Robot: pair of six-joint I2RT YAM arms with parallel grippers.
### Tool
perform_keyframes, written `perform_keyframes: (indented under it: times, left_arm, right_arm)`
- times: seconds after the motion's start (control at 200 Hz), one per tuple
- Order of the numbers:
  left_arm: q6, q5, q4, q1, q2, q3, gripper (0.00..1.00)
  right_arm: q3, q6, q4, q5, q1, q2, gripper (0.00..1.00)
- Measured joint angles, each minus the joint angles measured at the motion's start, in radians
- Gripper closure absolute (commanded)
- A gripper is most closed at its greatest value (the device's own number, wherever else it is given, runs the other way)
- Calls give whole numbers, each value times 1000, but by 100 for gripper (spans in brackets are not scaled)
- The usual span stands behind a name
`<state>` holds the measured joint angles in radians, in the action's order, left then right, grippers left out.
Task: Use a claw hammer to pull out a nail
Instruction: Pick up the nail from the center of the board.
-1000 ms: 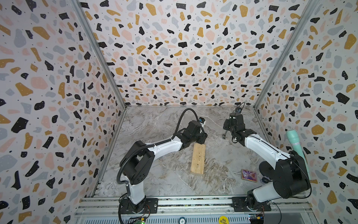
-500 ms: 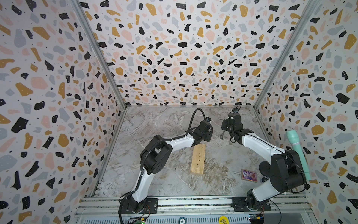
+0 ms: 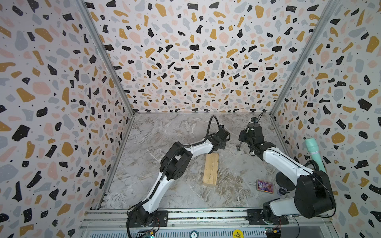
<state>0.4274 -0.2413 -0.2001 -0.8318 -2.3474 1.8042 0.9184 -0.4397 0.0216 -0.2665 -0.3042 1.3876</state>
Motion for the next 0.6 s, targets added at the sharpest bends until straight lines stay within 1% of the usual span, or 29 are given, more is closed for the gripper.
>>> perform_keyframes:
  times: [0.275, 0.471, 0.596]
  left_arm:
    - [54, -55, -21, -13, -52, 38, 49]
    - [83, -106, -32, -16, -103, 102, 54]
    - [91, -127, -50, -16, -130, 144, 60]
  right_arm:
    - [-32, 20, -10, 20, 24, -34, 100]
    - [-43, 30, -13, 29, 42, -66, 100]
    - [-50, 37, -13, 31, 50, -82, 100]
